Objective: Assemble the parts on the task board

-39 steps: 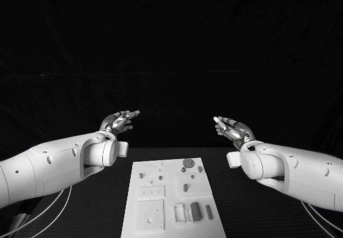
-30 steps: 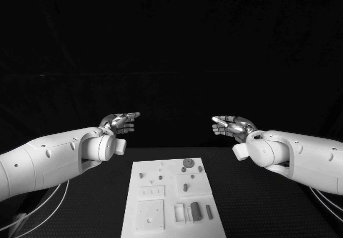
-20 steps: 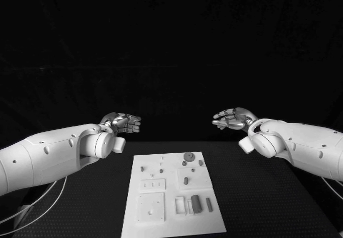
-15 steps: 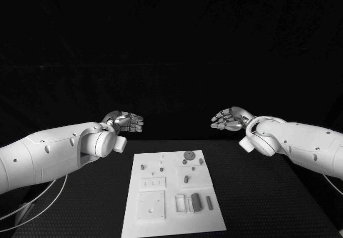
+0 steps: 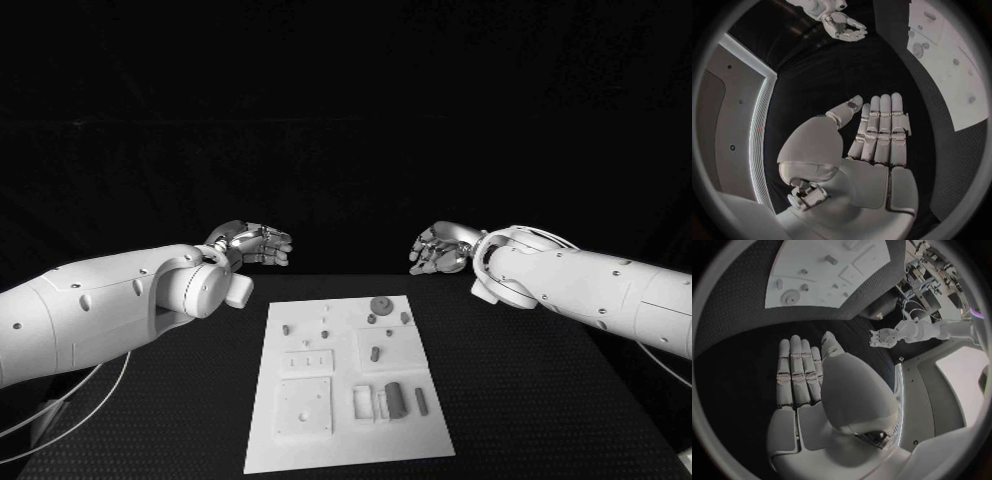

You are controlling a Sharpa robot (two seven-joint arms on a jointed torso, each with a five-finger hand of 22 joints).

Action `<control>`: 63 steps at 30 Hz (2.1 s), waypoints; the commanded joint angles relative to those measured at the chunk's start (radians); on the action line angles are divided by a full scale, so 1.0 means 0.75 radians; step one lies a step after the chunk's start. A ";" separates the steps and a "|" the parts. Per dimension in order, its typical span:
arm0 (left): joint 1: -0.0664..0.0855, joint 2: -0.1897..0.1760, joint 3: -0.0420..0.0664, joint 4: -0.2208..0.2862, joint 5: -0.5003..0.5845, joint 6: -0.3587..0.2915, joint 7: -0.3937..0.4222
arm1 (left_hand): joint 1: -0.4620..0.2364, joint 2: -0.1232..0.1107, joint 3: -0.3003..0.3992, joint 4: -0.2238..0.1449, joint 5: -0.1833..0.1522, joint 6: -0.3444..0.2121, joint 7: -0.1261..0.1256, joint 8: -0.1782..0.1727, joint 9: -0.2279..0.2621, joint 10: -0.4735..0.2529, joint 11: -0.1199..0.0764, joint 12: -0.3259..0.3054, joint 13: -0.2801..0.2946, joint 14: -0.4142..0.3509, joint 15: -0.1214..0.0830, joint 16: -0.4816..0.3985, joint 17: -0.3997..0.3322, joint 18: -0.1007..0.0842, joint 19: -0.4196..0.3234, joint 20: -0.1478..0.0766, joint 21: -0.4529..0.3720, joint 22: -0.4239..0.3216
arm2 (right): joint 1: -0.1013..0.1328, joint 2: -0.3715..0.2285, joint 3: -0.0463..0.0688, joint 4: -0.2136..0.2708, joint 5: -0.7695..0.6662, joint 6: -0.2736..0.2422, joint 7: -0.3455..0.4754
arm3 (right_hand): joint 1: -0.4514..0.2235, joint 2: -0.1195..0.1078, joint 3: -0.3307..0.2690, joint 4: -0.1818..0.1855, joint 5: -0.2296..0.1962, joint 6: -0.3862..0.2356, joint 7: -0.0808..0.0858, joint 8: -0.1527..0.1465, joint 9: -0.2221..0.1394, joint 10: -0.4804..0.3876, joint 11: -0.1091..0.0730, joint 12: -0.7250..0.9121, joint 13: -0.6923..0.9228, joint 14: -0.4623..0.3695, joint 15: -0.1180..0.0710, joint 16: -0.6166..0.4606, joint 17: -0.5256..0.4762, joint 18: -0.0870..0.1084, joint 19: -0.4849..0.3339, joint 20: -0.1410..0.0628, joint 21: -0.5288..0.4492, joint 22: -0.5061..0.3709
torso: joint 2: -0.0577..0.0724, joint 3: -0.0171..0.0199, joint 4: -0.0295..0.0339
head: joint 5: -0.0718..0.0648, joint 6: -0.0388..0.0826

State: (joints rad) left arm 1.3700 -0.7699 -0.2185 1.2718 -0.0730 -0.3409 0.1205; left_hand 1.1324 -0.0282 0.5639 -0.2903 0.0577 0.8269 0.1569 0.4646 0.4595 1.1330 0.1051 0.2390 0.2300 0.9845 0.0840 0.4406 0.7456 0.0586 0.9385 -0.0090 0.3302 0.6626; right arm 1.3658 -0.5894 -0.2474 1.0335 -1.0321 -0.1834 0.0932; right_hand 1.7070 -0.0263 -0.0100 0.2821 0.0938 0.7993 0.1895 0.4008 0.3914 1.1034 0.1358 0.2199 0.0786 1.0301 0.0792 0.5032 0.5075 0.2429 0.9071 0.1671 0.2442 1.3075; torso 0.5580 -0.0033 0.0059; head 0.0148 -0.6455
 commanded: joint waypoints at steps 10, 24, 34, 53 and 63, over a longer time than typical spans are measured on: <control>0.005 -0.039 0.005 0.125 -0.015 0.029 0.031 | -0.028 -0.031 -0.016 0.007 -0.008 0.001 0.016 -0.020 -0.006 0.009 0.008 -0.027 0.011 0.004 0.002 -0.012 0.008 -0.019 0.004 -0.006 -0.011 0.003 | -0.004 0.064 0.001 -0.022 -0.448 0.054 -0.104 | 0.039 -0.020 -0.019 0.007 0.007 0.037 -0.012 -0.028 0.022 0.067 -0.017 -0.035 0.010 0.085 -0.043 0.024 0.103 0.025 0.086 -0.028 0.038 0.032 | 0.036 0.0007 0.0812 | -0.061 -0.030; 0.037 -0.086 0.015 0.225 -0.030 0.023 0.033 | -0.029 -0.039 -0.015 0.006 -0.008 -0.002 0.018 -0.027 -0.007 0.009 0.009 -0.038 0.021 0.000 0.003 -0.017 0.015 -0.021 0.000 -0.006 -0.017 0.005 | -0.039 0.152 0.002 -0.135 -0.567 0.013 -0.075 | 0.077 -0.028 -0.016 0.006 0.008 0.000 -0.006 -0.081 0.009 0.015 0.007 -0.108 -0.006 0.136 -0.059 0.053 0.175 0.025 0.139 -0.053 0.089 0.034 | 0.083 0.0205 0.1533 | -0.119 -0.044; 0.037 -0.080 0.016 0.224 -0.031 0.027 0.034 | -0.029 -0.040 -0.014 0.006 -0.008 -0.003 0.020 -0.032 -0.008 0.006 0.011 -0.046 0.026 -0.005 0.005 -0.022 0.018 -0.022 -0.003 -0.004 -0.021 0.006 | -0.059 0.155 0.002 -0.138 -0.622 0.052 -0.070 | 0.083 -0.028 -0.018 0.007 0.008 0.018 -0.003 -0.082 0.009 0.026 0.003 -0.123 -0.007 0.159 -0.065 0.061 0.198 0.025 0.161 -0.063 0.113 0.033 | 0.123 0.0399 0.1826 | -0.167 -0.047; 0.037 -0.080 0.016 0.215 -0.031 0.044 0.032 | -0.033 -0.039 -0.015 0.008 -0.008 -0.003 0.020 -0.034 -0.007 0.007 0.012 -0.051 0.030 -0.005 0.006 -0.024 0.021 -0.022 -0.003 -0.004 -0.024 0.008 | -0.091 0.132 0.002 -0.119 -0.703 0.122 -0.100 | 0.037 -0.042 -0.024 0.012 0.008 0.037 -0.005 -0.090 0.007 0.040 0.000 -0.143 -0.009 0.171 -0.068 0.054 0.224 0.025 0.169 -0.068 0.137 0.032 | 0.177 0.0566 0.2159 | -0.189 -0.044; 0.037 -0.078 0.016 0.208 -0.031 0.051 0.030 | -0.036 -0.039 -0.016 0.009 -0.008 -0.003 0.021 -0.036 -0.007 0.007 0.012 -0.053 0.033 -0.006 0.007 -0.025 0.022 -0.022 -0.003 -0.003 -0.025 0.009 | -0.097 0.133 0.002 -0.129 -0.756 0.088 -0.133 | -0.019 -0.085 0.019 0.009 0.008 0.009 0.010 -0.120 -0.008 -0.009 0.019 -0.193 -0.016 0.172 -0.053 0.042 0.249 0.025 0.162 -0.070 0.150 0.032 | 0.197 0.0623 0.2202 | -0.195 -0.027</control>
State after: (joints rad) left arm 1.3958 -0.8294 -0.2075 1.4268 -0.0927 -0.3211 0.1309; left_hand 1.1090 -0.0515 0.5577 -0.2842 0.0577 0.8268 0.1641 0.4443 0.4547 1.1362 0.1086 0.2040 0.2533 0.9844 0.0839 0.4255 0.7615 0.0508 0.9383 -0.0089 0.3183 0.6674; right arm 1.2933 -0.4889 -0.2461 0.9380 -1.5597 -0.1207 0.0103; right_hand 1.7003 -0.0869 0.0007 0.2882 0.0969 0.8118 0.1964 0.3143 0.3866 1.1006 0.1501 0.0787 0.0680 1.1578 0.0352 0.5372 0.6938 0.2484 1.0309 0.1144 0.3535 1.3088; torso 0.7000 0.0421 0.1697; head -0.1298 -0.6700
